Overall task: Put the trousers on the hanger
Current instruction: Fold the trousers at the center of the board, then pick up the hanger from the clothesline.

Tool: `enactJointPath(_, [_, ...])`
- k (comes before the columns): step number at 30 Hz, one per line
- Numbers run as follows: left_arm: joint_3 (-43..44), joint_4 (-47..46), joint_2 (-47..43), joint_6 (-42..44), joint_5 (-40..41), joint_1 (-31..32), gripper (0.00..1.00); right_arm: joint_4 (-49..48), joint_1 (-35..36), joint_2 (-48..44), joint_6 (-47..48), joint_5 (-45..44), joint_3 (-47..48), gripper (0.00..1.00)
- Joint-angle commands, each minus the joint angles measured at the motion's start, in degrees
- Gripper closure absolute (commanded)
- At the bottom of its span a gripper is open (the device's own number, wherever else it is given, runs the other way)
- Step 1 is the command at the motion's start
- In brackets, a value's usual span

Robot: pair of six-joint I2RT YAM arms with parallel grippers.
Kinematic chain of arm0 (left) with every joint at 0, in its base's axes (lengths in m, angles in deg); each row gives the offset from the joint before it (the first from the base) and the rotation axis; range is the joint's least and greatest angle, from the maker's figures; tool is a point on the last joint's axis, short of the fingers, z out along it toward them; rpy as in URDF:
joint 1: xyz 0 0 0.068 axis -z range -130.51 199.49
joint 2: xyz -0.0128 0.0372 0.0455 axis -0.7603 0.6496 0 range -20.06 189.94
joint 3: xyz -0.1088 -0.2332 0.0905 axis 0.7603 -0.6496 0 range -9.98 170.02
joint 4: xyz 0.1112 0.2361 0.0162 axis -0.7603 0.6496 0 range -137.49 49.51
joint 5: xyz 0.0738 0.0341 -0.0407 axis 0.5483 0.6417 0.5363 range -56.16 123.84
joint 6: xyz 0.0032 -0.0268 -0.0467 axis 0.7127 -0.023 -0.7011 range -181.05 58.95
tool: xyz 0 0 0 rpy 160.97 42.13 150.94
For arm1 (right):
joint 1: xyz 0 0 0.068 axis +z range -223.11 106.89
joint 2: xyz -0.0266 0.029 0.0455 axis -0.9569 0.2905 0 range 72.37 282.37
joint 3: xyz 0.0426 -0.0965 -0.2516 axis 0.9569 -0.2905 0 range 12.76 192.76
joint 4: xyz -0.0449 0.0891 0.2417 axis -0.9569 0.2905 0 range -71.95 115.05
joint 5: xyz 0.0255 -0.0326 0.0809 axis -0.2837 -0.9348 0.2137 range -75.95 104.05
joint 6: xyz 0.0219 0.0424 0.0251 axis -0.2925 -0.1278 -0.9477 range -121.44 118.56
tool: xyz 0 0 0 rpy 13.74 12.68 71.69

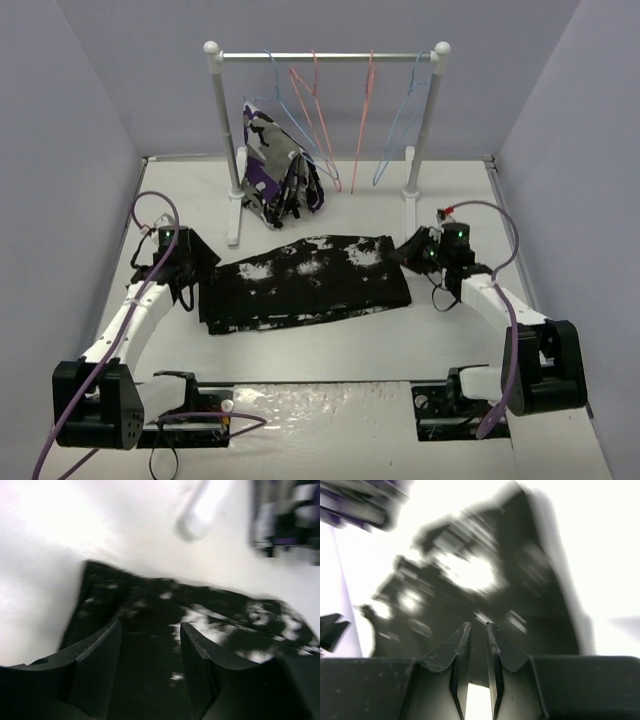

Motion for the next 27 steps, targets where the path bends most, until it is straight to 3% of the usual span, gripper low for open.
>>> enactJointPath(1, [5.4, -4.2, -1.2, 1.5, -6.6, 4.6, 0.53, -6.1, -0.2, 4.5, 0.0, 3.1, 9.3, 0.84])
enactJointPath(9, [-5.3, -4.7, 0.5, -3.4, -2.6, 7.9, 0.52, -25.9, -0.9, 22.4, -5.6, 3.6, 7.5, 0.84])
enactJointPath(14, [-11.1, -1.7, -1.7, -6.1, 2.0, 7.8, 0.52, -33.5, -2.8, 27.0, -5.3, 2.4, 1.2, 0.85])
enactJointPath(22, [-11.2, 3.5, -5.6, -6.8, 7.4, 7.7, 0.52, -11.7, -3.1, 13.5, 4.4, -9.9, 4.0, 0.79])
enactJointPath(27, [-1.5, 9.8, -9.1, 0.5, 8.8, 7.8, 0.4, 6.3, -0.1, 2.1, 11.8, -21.1, 16.1, 0.59])
